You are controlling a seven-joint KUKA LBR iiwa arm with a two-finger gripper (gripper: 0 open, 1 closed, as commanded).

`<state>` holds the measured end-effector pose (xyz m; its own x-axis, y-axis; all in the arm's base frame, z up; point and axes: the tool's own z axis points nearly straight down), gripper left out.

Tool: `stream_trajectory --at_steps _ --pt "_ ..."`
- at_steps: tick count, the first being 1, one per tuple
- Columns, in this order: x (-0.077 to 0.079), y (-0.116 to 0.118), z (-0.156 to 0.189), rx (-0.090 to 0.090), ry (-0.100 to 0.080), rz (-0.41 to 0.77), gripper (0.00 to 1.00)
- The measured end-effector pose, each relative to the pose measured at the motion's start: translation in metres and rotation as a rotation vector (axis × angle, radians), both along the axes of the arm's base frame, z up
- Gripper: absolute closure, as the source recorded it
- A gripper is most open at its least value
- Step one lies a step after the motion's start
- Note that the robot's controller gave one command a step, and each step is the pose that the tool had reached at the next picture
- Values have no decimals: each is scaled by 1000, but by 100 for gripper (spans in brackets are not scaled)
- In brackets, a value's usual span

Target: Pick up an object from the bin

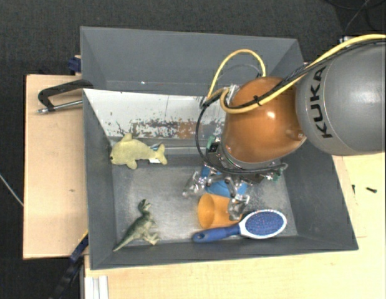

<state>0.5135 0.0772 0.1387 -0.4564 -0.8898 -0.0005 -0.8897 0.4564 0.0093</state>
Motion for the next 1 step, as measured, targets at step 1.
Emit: stream_trajectory --at_steps 1 --pt "22 -28 -48 -1 -19 205 0"
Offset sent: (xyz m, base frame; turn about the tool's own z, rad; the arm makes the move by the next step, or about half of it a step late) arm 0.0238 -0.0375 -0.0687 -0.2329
